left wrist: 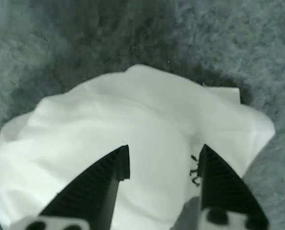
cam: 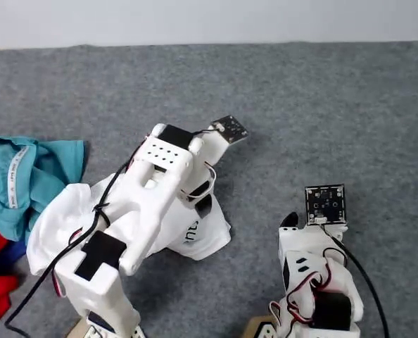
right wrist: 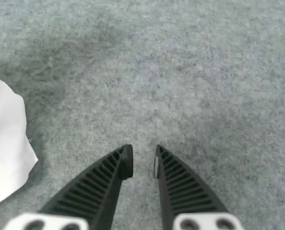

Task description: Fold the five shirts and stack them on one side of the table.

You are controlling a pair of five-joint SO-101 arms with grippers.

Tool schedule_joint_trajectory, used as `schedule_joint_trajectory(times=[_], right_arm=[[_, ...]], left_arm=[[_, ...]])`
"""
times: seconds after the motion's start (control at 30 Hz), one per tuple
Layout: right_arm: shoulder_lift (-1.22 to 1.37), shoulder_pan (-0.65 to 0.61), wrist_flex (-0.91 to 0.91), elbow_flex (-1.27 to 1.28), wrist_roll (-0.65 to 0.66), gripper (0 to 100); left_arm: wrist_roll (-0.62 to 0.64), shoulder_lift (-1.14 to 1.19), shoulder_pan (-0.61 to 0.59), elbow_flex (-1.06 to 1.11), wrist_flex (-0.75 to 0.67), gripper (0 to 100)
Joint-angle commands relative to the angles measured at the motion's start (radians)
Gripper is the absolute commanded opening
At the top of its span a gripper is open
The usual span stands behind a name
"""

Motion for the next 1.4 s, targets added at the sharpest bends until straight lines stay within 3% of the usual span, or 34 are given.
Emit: schedule_joint_trajectory(times=[0.0,0.4,0.7,0.9,1.13,1.37], right_arm=[[0.001,0.012,0.001,-0.006,0.012,8.6],[0.001,0.012,0.002,-0.006,0.012,8.6],[0.001,0.012,-0.002,-0.006,0.012,8.4],[0.001,0.012,-0.004,-0.008,0.012,8.6],[0.001,0.012,-0.004,-0.008,0.012,8.6],[0.001,0.010,0.002,-0.006,0.012,8.6]], left_arm=[[-0.009,-0.003,-0.002,-0.019,-0.052,23],[-0.005,0.143,-0.006,-0.056,-0.092,22],[-0.009,0.106,-0.018,-0.101,-0.081,1],[-0.011,0.106,-0.017,-0.124,0.009,1],[-0.005,0.106,0.031,-0.211,0.203,12],[0.031,0.120,0.130,-0.209,0.201,13]])
